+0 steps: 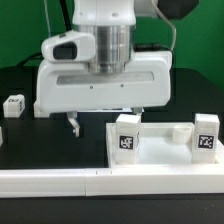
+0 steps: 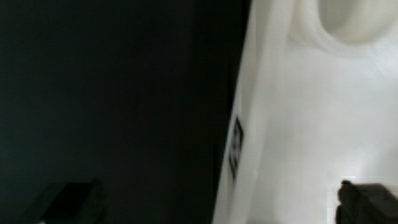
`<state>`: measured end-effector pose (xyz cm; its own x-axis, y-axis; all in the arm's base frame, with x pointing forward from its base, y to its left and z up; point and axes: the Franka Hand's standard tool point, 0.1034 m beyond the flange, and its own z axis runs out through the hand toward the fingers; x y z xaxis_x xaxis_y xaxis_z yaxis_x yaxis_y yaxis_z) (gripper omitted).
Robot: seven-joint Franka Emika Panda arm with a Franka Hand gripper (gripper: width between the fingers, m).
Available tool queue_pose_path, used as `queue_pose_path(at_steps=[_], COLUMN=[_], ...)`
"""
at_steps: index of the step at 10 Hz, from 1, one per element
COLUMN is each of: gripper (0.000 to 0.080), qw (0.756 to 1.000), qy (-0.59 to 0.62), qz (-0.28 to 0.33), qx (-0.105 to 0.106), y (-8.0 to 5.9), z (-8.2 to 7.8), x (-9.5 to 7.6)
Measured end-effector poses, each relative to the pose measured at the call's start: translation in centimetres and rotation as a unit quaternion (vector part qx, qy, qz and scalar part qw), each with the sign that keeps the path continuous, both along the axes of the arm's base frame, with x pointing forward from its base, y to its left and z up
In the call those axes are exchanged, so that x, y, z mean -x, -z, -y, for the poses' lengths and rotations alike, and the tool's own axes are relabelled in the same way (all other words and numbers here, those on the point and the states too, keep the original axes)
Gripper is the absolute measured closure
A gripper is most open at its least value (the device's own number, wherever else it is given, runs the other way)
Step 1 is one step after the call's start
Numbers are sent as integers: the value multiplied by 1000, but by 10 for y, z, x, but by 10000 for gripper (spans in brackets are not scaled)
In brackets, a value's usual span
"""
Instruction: Assemble square table
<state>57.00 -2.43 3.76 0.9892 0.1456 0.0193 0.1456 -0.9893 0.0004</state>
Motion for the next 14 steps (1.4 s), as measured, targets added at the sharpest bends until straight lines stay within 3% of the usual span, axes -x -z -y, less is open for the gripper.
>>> queue_pose_path(at_steps=[4, 7, 11, 12, 13, 14], gripper=[151, 151, 166, 339, 339, 522], qw=[1000, 998, 998, 998, 998, 998], qy=[6, 57, 60, 60, 60, 61], qz=[-2, -31, -31, -31, -31, -31], qx=[-1, -8, -6, -6, -6, -6], y=[1, 24, 26, 26, 26, 26], z=[2, -3, 0, 0, 0, 0], x=[1, 7, 7, 7, 7, 7])
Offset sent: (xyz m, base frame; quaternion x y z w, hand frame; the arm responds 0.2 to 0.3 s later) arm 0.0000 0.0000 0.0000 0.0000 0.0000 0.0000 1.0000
